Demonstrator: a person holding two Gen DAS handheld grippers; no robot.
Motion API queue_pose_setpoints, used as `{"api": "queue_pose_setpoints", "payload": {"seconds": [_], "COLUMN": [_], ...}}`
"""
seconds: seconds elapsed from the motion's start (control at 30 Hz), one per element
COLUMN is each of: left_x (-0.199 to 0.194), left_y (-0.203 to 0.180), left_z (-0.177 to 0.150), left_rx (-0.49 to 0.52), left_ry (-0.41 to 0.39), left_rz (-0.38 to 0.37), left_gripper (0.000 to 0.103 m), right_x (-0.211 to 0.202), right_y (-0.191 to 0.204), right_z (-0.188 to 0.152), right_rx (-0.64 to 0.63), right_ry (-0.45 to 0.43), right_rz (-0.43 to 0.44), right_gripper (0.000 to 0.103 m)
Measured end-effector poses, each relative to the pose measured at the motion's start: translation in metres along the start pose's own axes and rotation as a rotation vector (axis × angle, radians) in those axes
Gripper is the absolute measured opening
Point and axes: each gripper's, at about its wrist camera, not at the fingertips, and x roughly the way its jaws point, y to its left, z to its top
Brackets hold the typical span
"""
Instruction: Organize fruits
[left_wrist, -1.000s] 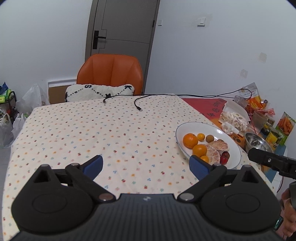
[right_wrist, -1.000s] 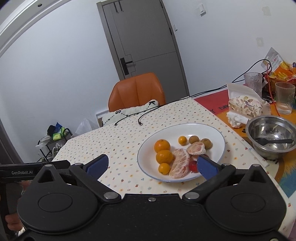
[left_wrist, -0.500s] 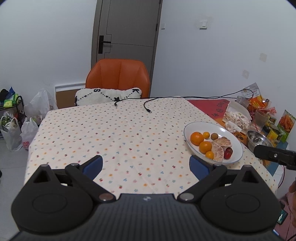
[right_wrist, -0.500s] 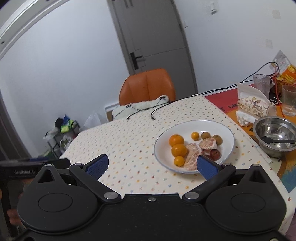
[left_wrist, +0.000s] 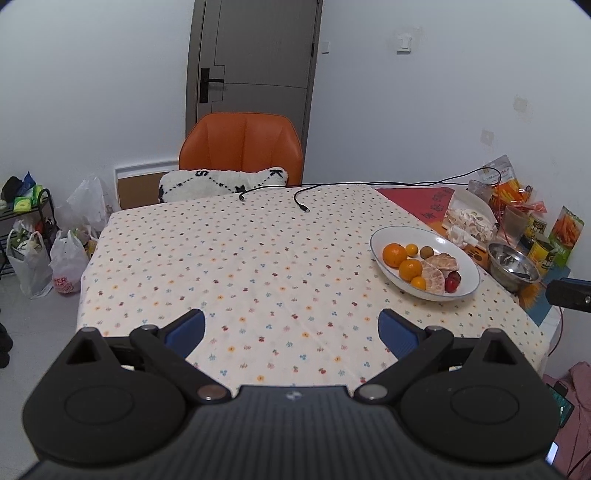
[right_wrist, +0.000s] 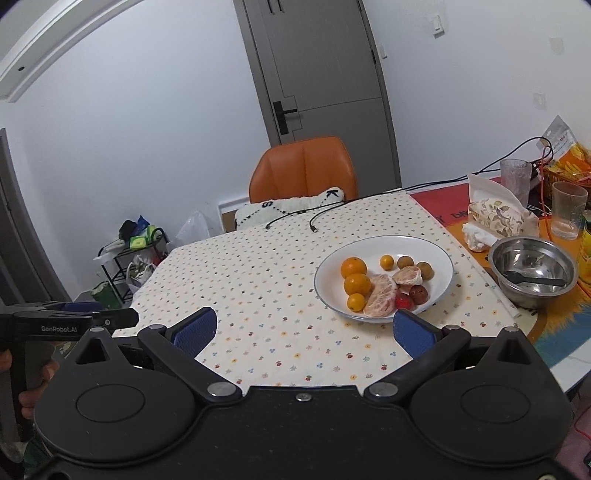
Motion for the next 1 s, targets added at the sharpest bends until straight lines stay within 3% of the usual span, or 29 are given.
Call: {"api": "queue_pose_setpoints", "payload": {"seconds": [1.0], "left_x": [-0.016], "left_y": [0.002], "left_z": [-0.014], "left_rx": [-0.001], "left_ry": [0.002], "left_rz": [0.029], "left_gripper": [0.099], "right_x": [-0.004], "right_y": [0.013], "right_z": [-0.013], "right_rx": [-0.031], "right_ry": [0.029], "right_rz": [0.020], "right_gripper": [0.103]}}
